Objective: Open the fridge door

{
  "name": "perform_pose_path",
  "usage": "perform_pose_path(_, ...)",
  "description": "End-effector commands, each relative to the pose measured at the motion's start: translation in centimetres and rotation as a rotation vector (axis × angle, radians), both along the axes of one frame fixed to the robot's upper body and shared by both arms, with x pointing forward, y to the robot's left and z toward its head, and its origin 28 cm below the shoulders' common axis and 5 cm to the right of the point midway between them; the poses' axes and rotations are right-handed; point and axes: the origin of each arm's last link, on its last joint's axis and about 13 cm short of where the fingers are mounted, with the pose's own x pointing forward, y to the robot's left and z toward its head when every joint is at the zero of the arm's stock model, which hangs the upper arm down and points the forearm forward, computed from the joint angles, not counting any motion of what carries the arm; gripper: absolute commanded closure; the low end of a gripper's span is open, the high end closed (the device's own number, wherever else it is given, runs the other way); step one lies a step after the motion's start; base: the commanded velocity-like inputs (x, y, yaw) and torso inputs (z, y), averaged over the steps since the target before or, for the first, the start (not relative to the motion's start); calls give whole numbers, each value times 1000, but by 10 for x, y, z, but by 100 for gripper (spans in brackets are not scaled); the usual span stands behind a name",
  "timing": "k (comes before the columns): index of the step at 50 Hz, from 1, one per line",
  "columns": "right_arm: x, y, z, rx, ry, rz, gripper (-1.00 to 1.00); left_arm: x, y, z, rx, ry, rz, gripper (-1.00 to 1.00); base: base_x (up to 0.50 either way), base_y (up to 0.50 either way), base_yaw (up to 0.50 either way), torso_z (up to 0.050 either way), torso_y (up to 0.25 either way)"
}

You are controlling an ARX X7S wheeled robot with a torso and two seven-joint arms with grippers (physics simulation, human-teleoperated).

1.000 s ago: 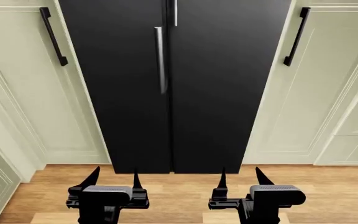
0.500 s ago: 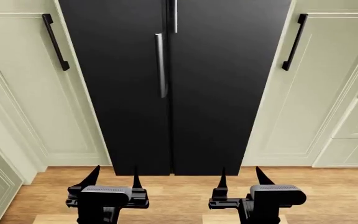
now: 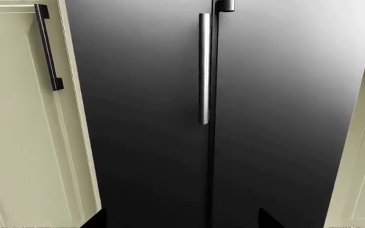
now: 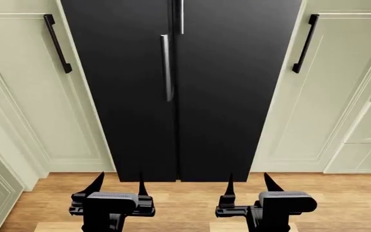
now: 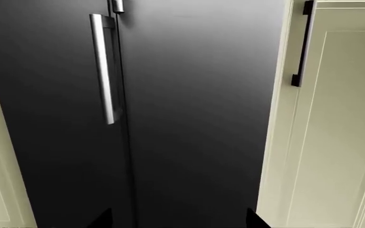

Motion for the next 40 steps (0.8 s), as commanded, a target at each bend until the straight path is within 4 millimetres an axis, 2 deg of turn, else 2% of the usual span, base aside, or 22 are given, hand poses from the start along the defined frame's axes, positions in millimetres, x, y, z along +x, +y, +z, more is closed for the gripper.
perform_pose_path(1, 0, 0, 0, -1, 3, 7, -100, -1, 0, 0, 5, 10, -3, -100, 242, 0, 0, 0, 0)
perform_pose_path(40, 0, 1, 0, -13, 0, 8, -100, 0, 0, -1, 7, 10, -1, -100, 299, 0, 0, 0, 0)
